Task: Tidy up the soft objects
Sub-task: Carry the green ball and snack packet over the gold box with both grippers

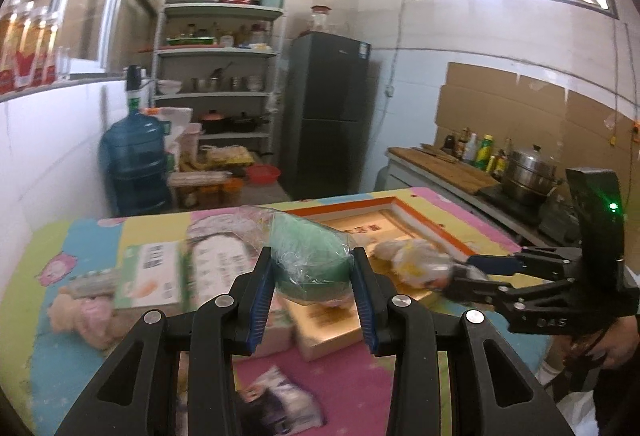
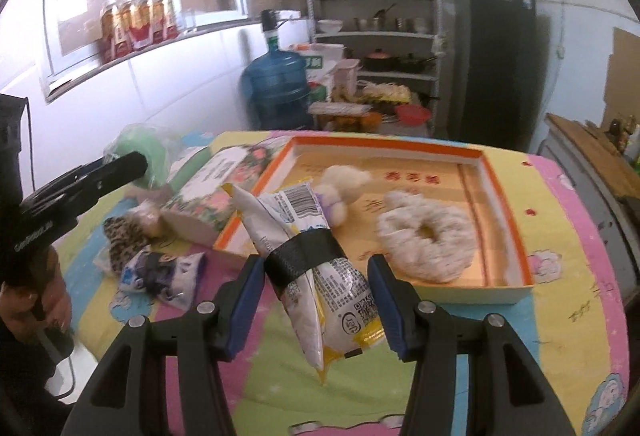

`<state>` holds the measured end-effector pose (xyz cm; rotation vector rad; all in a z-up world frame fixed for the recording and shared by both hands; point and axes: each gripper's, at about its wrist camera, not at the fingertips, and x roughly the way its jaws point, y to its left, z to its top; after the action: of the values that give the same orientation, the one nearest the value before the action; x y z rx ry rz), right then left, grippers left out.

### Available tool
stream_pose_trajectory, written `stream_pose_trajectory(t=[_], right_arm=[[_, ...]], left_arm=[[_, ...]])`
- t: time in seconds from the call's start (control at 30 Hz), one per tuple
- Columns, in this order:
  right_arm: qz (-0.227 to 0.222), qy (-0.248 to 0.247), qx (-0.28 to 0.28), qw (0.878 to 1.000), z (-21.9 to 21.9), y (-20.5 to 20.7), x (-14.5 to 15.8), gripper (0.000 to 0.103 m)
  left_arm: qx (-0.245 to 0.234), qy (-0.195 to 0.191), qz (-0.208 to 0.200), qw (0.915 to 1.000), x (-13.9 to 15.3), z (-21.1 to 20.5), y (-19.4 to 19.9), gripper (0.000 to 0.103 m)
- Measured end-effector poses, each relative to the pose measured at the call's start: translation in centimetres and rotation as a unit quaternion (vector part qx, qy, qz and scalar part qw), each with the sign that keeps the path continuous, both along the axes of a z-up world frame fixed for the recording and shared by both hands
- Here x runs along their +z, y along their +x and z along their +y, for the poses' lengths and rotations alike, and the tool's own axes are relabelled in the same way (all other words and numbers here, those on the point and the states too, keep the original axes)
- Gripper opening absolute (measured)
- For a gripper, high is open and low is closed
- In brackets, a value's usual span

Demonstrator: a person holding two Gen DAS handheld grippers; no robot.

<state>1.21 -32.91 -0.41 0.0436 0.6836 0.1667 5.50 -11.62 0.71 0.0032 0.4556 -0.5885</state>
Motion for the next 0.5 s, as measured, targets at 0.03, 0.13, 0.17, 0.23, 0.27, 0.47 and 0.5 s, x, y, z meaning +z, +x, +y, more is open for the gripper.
stream_pose_trajectory(t=[0.03, 0.13, 0.17, 0.23, 0.27, 0.47, 0.5], right_arm=[[-0.002, -0.001, -0.005, 1.0, -0.6, 0.0, 0.0, 0.047], [-0.008, 0.002, -0.021, 1.0, -2.5, 0.4, 0.1, 0.02], [-0.011, -0.001, -0.026, 1.0, -2.9, 0.4, 0.1, 0.02], [-0.008, -0.013, -0.032, 0.999, -4.0, 1.3, -0.4, 0.02], [-0.004, -0.009, -0.034, 0.999, -4.3, 1.7, -0.7, 0.02], [0.007, 0.023, -0.021, 0.999, -6.4, 1.8, -2.0, 0.02], [0.005, 0.043, -0.01, 0.999, -6.8, 1.5, -2.0, 0.02]], left_arm=[[-0.004, -0.001, 0.0, 1.0, 0.0, -0.5, 0.0, 0.038], [-0.02, -0.005, 0.002, 0.9998, -0.1, -2.8, 0.2, 0.038], [-0.023, -0.005, 0.001, 0.9997, -0.2, -3.3, 0.2, 0.038], [-0.026, -0.004, 0.009, 0.9996, -0.7, -4.8, 0.6, 0.038], [-0.03, -0.006, 0.014, 0.9994, -0.8, -5.2, 0.7, 0.038], [-0.033, 0.003, 0.025, 0.9991, -1.6, -6.8, 1.2, 0.038], [-0.034, 0.002, 0.026, 0.9991, -1.7, -7.1, 1.3, 0.038]])
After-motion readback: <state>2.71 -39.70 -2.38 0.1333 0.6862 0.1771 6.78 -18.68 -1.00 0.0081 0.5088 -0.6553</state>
